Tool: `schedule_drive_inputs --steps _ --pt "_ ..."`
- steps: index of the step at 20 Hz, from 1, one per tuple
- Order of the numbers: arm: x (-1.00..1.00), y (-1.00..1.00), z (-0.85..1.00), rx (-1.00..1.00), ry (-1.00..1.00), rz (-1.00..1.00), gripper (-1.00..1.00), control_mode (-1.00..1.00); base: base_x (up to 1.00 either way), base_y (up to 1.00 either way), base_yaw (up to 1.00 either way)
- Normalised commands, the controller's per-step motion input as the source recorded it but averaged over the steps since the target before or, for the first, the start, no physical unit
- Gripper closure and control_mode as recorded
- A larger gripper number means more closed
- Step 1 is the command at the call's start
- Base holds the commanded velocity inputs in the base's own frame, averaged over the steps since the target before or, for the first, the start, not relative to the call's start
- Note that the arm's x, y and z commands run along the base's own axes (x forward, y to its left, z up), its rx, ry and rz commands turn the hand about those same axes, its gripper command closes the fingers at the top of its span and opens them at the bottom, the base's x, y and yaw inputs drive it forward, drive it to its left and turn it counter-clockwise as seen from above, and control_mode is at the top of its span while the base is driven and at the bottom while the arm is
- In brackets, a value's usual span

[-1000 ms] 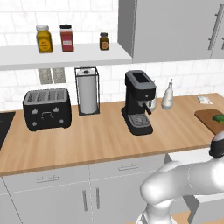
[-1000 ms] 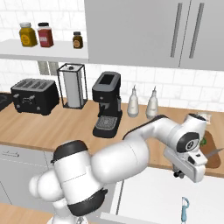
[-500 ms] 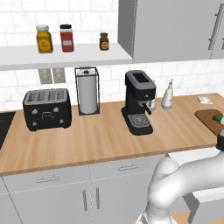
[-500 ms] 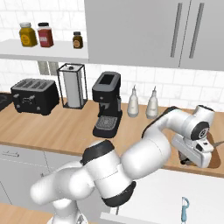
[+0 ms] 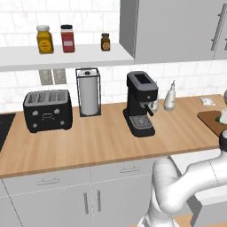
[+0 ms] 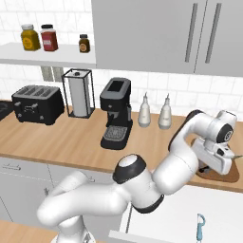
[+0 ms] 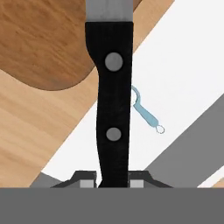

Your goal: Place the appropriate cutting tool for cutting the broccoli skin on the cutting board.

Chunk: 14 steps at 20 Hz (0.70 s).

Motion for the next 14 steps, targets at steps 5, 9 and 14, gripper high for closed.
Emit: schedule_drive_inputs --steps 5,9,14 --pt "0.08 0.00 -0.35 0.00 0.04 0.00 1.00 -1.00 0.00 0.00 0.00" --pt "0.09 0.00 -0.35 0.00 0.00 0.00 1.00 -1.00 0.00 0.00 0.00" --pt "0.18 0.00 -0.17 0.00 0.00 0.00 1.00 -1.00 0.00 0.00 0.00"
